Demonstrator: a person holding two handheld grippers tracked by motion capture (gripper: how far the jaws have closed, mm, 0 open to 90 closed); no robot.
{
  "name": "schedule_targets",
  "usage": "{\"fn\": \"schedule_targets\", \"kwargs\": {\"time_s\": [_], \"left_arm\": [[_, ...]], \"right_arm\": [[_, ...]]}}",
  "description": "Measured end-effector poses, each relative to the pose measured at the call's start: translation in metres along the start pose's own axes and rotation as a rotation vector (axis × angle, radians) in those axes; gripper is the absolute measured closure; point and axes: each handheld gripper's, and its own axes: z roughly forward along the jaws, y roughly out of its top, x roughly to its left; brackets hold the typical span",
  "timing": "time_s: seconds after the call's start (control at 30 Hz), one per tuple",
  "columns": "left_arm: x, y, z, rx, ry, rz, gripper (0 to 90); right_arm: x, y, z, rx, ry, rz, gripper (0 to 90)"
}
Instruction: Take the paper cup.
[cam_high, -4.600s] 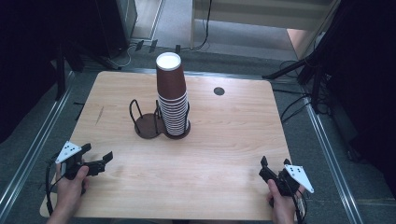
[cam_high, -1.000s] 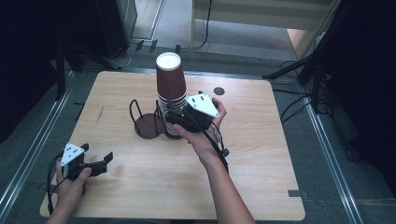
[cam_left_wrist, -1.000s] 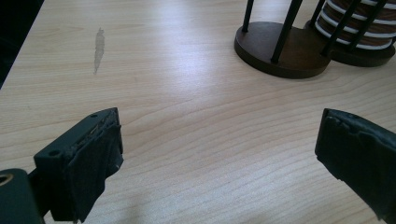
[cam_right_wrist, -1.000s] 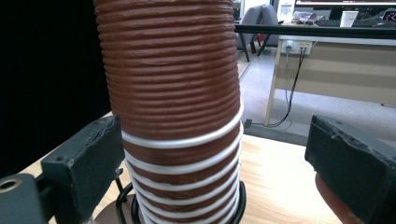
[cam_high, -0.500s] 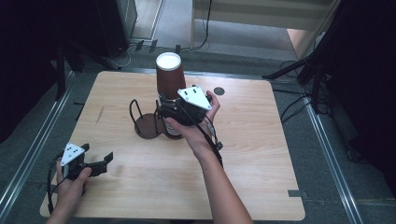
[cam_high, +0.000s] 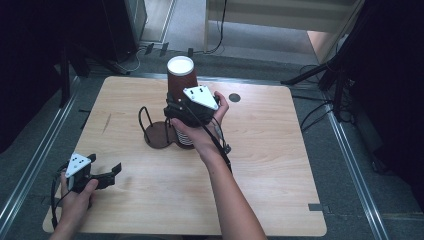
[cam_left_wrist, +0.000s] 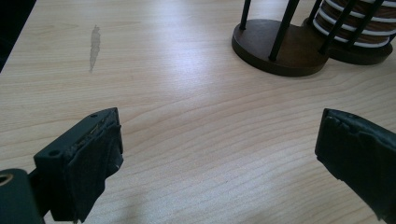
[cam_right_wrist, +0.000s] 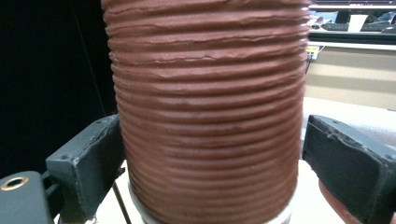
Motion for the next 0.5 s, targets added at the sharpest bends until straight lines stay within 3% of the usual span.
{"fn": "schedule_targets", "kwargs": {"time_s": [0.5], "left_arm": [[0.001,0.000,0.000,0.004,0.002,-0.003,1.4]], "right_arm": [[0.003,0.002,0.016,0.006,-0.020,0.009,6.6]]}}
